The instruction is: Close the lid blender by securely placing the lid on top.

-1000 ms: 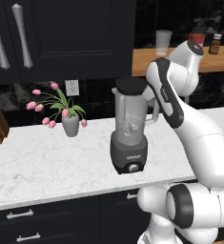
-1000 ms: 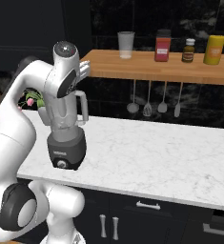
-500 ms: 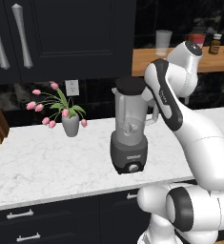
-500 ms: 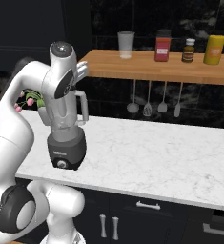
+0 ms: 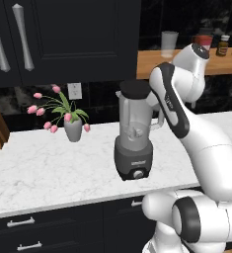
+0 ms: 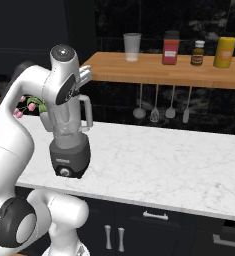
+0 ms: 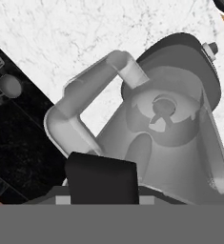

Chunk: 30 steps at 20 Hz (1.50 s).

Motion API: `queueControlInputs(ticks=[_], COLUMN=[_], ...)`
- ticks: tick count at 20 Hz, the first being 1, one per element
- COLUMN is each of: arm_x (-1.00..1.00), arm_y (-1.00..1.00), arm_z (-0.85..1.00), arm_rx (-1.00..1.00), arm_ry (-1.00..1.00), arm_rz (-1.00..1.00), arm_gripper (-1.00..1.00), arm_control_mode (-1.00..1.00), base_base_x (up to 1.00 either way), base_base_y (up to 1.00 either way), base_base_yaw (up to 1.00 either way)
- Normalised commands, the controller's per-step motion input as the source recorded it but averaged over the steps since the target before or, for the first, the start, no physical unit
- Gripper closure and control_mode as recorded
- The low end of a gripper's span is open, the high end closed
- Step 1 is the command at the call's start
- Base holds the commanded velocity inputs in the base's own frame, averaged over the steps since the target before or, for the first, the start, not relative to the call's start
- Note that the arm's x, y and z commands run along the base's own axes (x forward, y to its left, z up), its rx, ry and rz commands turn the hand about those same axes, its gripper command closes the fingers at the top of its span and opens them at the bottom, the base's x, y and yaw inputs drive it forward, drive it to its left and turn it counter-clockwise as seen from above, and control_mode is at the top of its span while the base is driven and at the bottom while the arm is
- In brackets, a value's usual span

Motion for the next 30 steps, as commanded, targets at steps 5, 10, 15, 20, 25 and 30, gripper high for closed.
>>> queueControlInputs(ticks=[5,10,15,20,25,30], arm_x=[-0.13,-0.07,-0.03,-0.15,-0.23,-0.27], arm_y=[0.04,0.03,0.08,0.14,0.11,0.07], arm_z=[0.00,0.00,0.00,0.00,0.00,0.00], arm_rx=[0.00,0.00,0.00,0.00,0.00,0.00], arm_ry=[0.00,0.01,0.04,0.04,0.03,0.02], arm_rz=[0.00,0.00,0.00,0.00,0.00,0.00], arm_gripper=[1.00,1.00,1.00,1.00,1.00,1.00], arm_control_mode=[-1.00,-1.00,-1.00,-1.00,-1.00,-1.00], base_base_x=[0.00,0.00,0.00,0.00,0.00,0.00], base_base_y=[0.00,0.00,0.00,0.00,0.00,0.00], base_base_yaw=[0.00,0.00,0.00,0.00,0.00,0.00])
